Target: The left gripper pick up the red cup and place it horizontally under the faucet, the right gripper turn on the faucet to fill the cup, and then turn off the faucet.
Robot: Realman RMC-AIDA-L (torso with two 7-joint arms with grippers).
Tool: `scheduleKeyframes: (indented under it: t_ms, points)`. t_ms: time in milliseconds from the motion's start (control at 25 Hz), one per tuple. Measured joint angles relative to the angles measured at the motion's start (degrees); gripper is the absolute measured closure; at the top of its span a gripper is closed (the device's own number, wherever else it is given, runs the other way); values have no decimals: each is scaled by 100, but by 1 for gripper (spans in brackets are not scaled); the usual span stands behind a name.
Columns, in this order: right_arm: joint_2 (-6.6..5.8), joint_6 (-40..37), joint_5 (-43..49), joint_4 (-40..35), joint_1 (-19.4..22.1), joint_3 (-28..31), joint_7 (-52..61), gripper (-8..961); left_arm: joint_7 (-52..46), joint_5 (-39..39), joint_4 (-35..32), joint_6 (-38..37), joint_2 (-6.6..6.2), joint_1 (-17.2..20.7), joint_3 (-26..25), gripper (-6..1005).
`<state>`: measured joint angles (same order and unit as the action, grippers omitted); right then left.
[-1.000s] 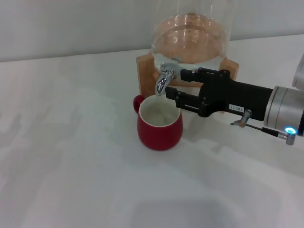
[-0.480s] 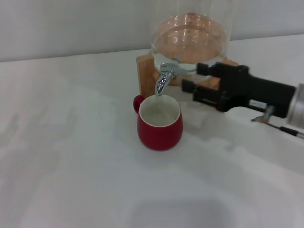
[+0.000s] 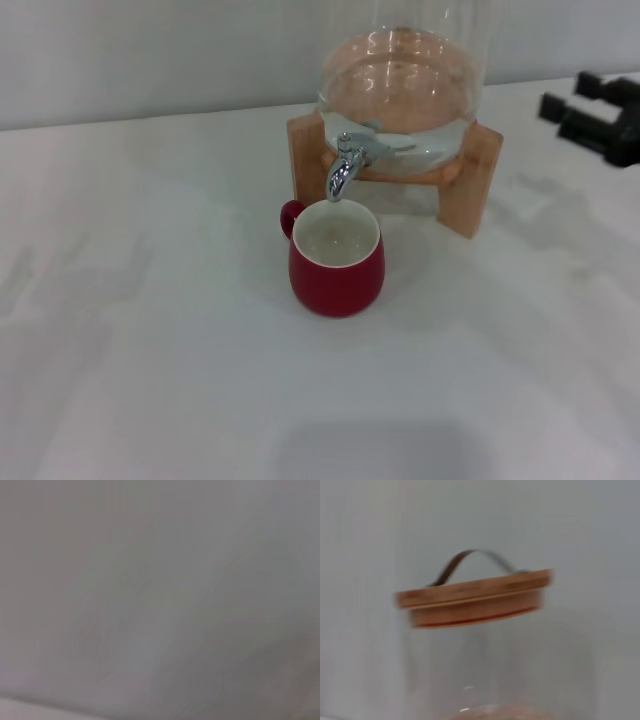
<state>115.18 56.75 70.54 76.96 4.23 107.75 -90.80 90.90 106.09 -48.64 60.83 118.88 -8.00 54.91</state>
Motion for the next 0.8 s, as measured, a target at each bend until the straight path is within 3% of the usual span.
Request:
scheduleKeyframes:
  t_ms: [320,520,800]
  points:
    - [-4,-86,34,-504,-334,1061,-127,322,-832,-491,-36,471,-85,158,-215,375]
    - [-22,-263,140,-914,-511,1488,-159,322,-319,-432,-72,1216,29,351,-700,375]
    - [-5,-358,328,-1363,-549,1700,-162,322,435,-302,-46,1879,46,449,-737,375]
